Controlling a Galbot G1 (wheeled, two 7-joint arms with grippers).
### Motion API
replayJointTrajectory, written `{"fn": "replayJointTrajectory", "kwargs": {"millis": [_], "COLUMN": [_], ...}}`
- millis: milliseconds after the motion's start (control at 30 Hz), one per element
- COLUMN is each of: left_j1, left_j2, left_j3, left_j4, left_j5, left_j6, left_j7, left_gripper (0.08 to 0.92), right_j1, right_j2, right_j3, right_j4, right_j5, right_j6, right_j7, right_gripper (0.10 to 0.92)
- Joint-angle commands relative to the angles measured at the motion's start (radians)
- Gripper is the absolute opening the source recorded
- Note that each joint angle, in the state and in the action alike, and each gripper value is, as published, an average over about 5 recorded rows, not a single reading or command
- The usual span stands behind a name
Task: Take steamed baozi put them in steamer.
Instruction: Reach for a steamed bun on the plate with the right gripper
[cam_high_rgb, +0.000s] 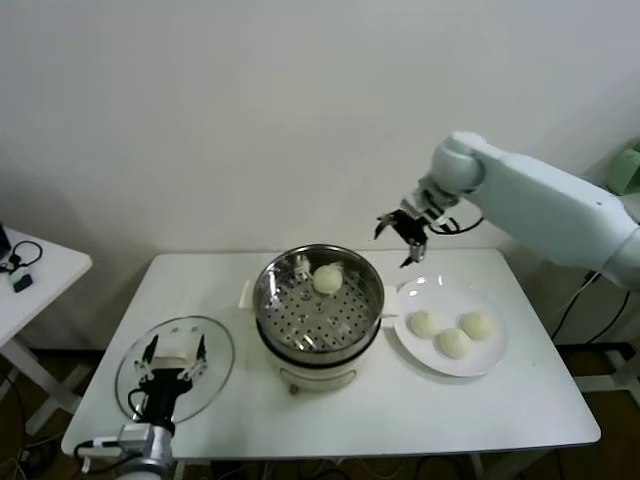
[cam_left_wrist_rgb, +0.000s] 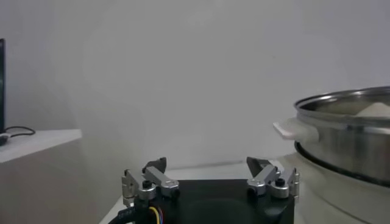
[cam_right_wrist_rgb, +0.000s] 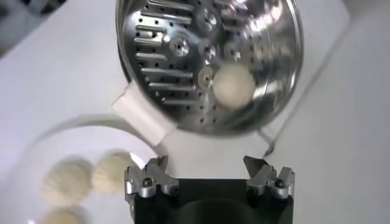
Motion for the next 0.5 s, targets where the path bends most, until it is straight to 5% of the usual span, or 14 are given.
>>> {"fn": "replayJointTrajectory", "kwargs": {"millis": [33, 267, 500], "left_j1": [0.002, 0.014, 0.021], "left_j2": [0.003, 0.002, -0.002], "left_j3": [0.001, 0.005, -0.002], "left_j4": [-0.013, -0.032, -0.027], "left_j5": [-0.005, -0.004, -0.003], "left_j6": [0.002, 0.007, 0.007], "left_j7": [0.001, 0.0, -0.003], "left_gripper": [0.823, 0.823, 0.823], "right_j1": [-0.12, -0.373, -0.454], "right_j2": [-0.128, -0.089, -0.035], "right_j3": [0.04, 0.239, 0.294], "right_j4": [-0.088, -0.172, -0.216], "right_j5": [0.126, -0.129, -0.2], "right_j6": [-0.158, -0.114, -0.108], "right_j7": [-0.016, -0.008, 0.017], "right_gripper": [0.823, 0.823, 0.823]}}
